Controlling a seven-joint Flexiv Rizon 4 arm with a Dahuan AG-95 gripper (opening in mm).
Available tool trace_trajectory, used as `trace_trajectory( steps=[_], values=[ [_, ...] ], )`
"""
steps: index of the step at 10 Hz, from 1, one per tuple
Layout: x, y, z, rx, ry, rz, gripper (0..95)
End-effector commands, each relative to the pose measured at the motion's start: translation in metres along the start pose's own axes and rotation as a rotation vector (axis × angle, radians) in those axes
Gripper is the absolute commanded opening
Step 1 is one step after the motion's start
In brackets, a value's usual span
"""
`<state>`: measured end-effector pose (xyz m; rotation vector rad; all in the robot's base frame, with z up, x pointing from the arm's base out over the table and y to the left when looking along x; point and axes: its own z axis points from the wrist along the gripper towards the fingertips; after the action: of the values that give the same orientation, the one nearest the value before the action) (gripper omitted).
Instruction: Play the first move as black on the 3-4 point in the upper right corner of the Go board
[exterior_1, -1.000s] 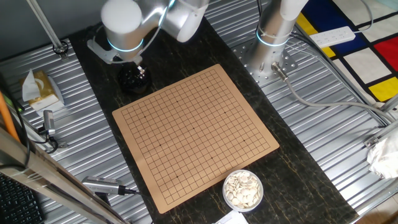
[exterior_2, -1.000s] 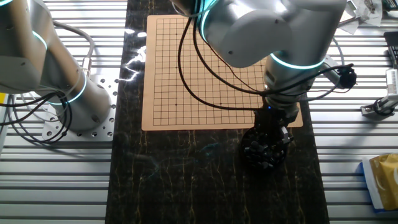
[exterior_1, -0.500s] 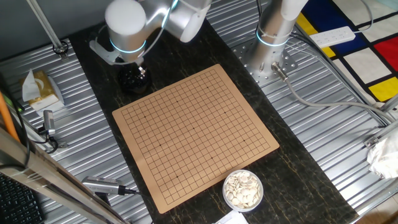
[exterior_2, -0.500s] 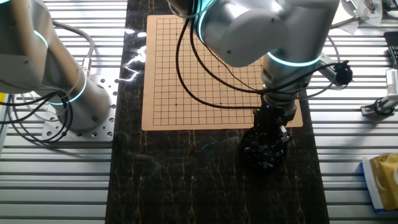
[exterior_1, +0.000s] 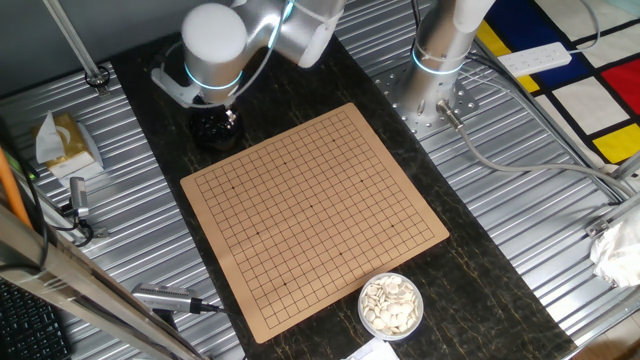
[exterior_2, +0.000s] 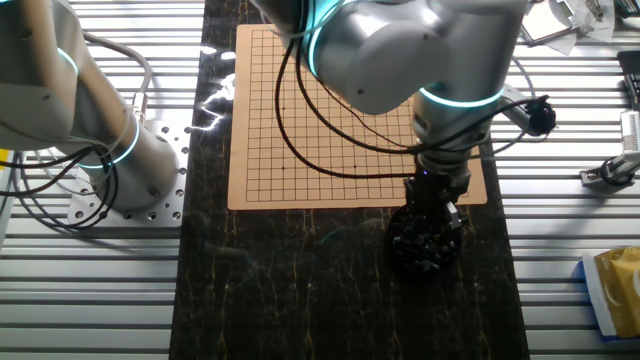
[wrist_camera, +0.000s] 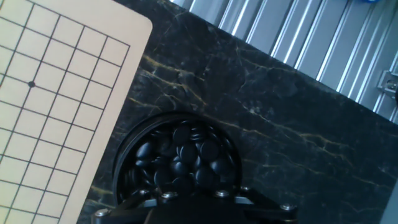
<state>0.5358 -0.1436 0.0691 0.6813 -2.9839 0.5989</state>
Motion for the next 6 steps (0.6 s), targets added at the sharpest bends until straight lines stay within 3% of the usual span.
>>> trace_trajectory(
  steps=[1,3,6],
  values=[
    [-0.0015,0.0001,0.0022,0.01,0.003,-0.004,19.0],
    [-0.003,-0.0001,0.0053,0.017,-0.015,-0.003,19.0],
    [-0.0026,-0.0037,-0.0038,0.028,-0.031,-0.022,19.0]
  ],
)
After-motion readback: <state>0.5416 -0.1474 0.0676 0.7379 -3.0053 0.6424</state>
